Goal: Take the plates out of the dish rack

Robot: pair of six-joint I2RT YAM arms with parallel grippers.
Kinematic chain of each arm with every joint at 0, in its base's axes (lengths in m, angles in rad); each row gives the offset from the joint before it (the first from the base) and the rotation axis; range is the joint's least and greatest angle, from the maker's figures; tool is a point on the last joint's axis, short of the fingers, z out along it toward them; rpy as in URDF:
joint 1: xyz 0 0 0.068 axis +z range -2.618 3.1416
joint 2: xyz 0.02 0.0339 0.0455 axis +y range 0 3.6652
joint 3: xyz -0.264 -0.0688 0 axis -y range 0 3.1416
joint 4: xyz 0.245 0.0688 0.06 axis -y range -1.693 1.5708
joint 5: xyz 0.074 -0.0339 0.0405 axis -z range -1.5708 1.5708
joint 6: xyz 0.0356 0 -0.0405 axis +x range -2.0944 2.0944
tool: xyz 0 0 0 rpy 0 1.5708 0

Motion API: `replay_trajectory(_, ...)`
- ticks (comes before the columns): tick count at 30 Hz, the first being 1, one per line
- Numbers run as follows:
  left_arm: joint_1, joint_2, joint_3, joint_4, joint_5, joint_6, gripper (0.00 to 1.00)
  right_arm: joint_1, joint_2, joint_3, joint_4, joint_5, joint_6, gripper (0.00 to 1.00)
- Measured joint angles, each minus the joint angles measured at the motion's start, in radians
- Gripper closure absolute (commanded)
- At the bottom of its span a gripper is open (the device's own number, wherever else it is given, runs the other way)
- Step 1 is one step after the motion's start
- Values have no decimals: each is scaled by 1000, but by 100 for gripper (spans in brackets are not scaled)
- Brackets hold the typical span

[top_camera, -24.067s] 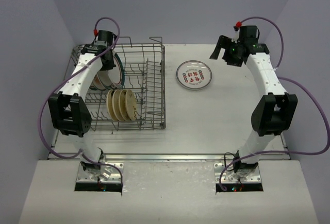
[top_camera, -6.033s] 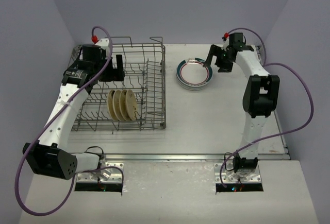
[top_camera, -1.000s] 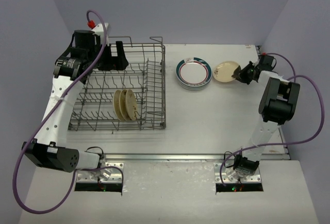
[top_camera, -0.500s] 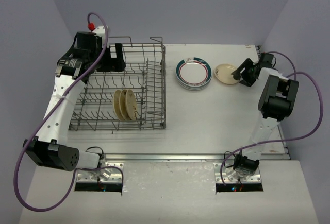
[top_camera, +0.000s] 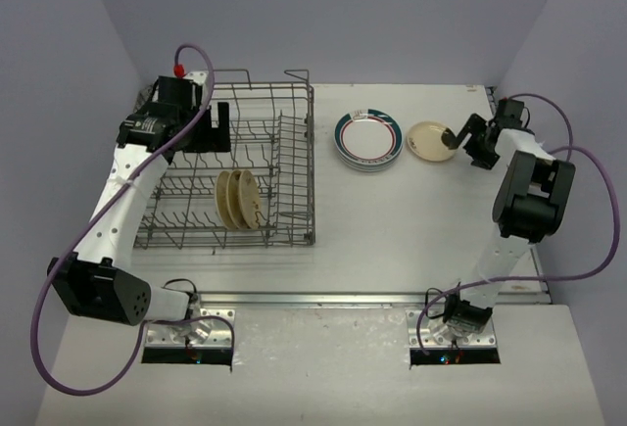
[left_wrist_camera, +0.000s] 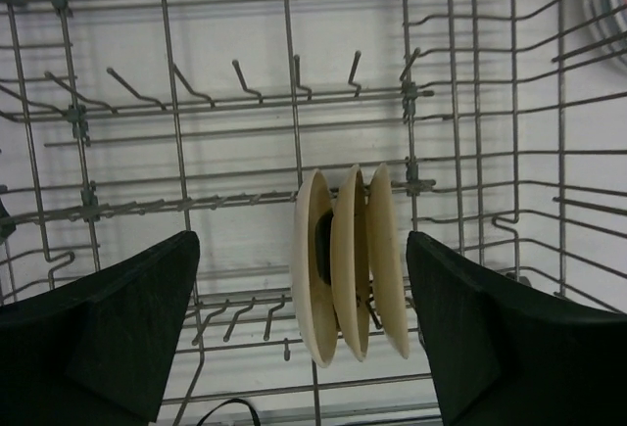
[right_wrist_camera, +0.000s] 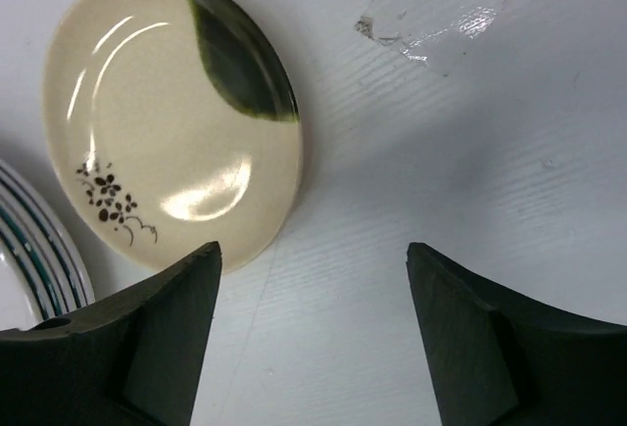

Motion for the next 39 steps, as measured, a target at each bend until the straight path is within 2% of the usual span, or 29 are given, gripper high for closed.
replay_trajectory(3,1,0,-69,-33,-7,-9,21,30,-149,-66,-2,17,-46,1)
replay_trajectory(8,2,-5,-143,-62,-4,-32,24,129,-407,-165,61,40,-129,1)
replay_trajectory(14,2,-8,-197,-64,11,-49,39,217,-600,-206,86,32,-181,1)
replay_trajectory(16,2,-8,-210,-61,20,-52,45,214,-618,-206,83,31,-181,1)
replay_trajectory(23,2,2,-237,-35,53,-56,50,208,-625,-206,47,14,-180,1)
replay_trajectory(25,2,11,-237,-36,57,-56,50,208,-627,-206,46,9,-180,1)
replay_trajectory(30,2,21,-235,-39,58,-55,38,208,-628,-206,42,0,-181,1)
replay_trajectory(33,2,18,-225,-48,75,-51,35,208,-628,-206,42,-8,-181,1)
replay_trajectory(36,3,-4,-203,-50,93,-45,33,208,-628,-206,42,-12,-181,1)
replay_trajectory(39,3,-39,-164,-54,107,-41,37,208,-628,-206,42,-16,-181,1)
